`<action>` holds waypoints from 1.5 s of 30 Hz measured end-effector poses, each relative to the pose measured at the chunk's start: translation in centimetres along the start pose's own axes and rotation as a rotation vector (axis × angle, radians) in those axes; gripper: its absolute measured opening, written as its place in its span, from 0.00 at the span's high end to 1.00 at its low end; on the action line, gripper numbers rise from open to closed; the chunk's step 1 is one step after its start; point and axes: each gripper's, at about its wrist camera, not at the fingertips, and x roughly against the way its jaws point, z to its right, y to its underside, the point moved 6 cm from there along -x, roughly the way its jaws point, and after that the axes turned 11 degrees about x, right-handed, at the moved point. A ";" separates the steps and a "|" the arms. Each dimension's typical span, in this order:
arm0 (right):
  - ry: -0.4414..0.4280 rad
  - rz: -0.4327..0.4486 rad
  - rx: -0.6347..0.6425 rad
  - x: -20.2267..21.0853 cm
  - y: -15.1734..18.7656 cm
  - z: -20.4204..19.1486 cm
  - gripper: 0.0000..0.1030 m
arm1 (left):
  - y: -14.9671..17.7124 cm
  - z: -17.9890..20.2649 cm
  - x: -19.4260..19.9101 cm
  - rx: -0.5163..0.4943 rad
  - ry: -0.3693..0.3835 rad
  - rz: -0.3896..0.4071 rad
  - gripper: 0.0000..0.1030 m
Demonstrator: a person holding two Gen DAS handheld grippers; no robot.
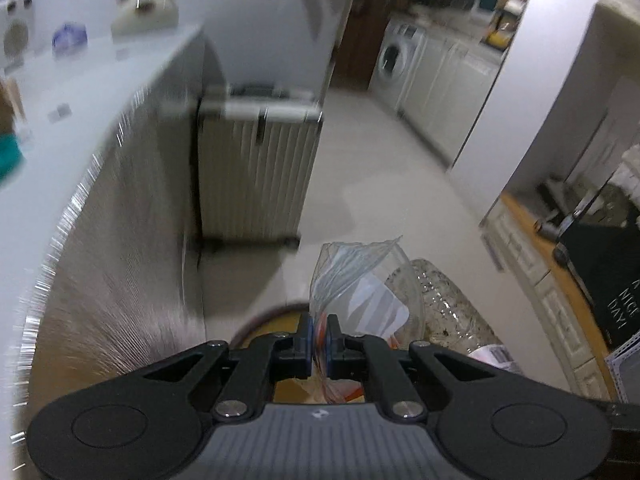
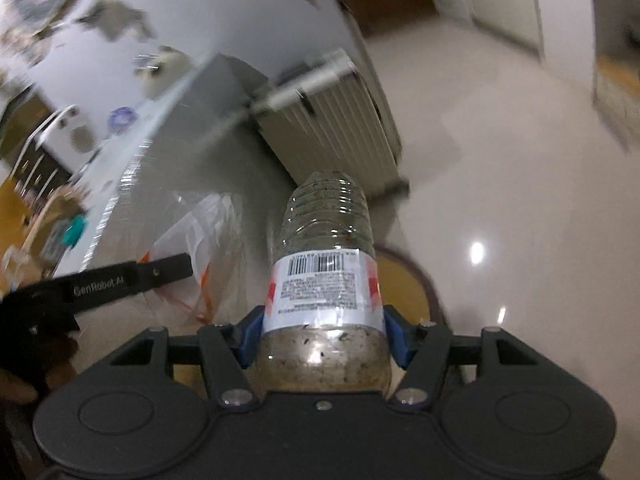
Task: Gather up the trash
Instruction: 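Open the left tool over the wastebasket while the right tool releases the bottle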
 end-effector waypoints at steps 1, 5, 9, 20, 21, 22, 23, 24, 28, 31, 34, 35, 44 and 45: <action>-0.003 -0.033 -0.035 -1.2 0.2 0.5 0.40 | 0.0 -0.2 -1.2 0.006 -0.012 -0.030 0.94; -0.011 -0.145 -0.118 -5.4 1.1 1.9 0.40 | 0.8 -1.3 -5.5 0.029 -0.050 -0.146 0.94; -0.016 -0.237 -0.175 -8.9 2.0 2.4 0.39 | 2.0 -3.3 -9.1 0.087 -0.087 -0.247 0.94; 0.072 -0.347 -0.123 -16.1 1.4 2.2 0.39 | 4.3 -5.7 -13.3 0.123 -0.194 -0.367 0.93; 0.079 -0.355 -0.109 -16.3 1.2 2.1 0.39 | 4.3 -5.7 -13.5 0.124 -0.199 -0.374 0.93; 0.086 -0.360 -0.092 -16.5 1.1 2.0 0.39 | 4.4 -5.7 -13.7 0.126 -0.200 -0.380 0.93; 0.092 -0.363 -0.078 -16.6 0.9 1.8 0.38 | 4.4 -5.6 -13.9 0.127 -0.198 -0.384 0.93; 0.095 -0.361 -0.066 -16.7 0.7 1.7 0.38 | 4.4 -5.6 -14.0 0.128 -0.195 -0.385 0.91; 0.110 -0.353 -0.028 -16.5 0.5 1.9 0.37 | 4.6 -5.7 -14.2 0.129 -0.202 -0.385 0.90; 0.130 -0.354 -0.007 -16.5 0.2 2.5 0.36 | 4.7 -5.9 -14.4 0.127 -0.208 -0.389 0.90; 0.122 -0.347 -0.002 -16.1 0.1 2.6 0.31 | 5.0 -6.0 -14.6 0.128 -0.216 -0.398 0.89; 0.116 -0.340 -0.003 -15.9 0.0 2.6 0.27 | 5.1 -6.0 -14.7 0.128 -0.214 -0.403 0.89; 0.129 -0.326 0.046 -15.0 -0.1 2.3 0.24 | 5.7 -6.0 -14.8 0.122 -0.215 -0.417 0.72; 0.131 -0.326 0.054 -14.9 0.0 2.3 0.24 | 5.8 -6.0 -14.8 0.120 -0.220 -0.417 0.68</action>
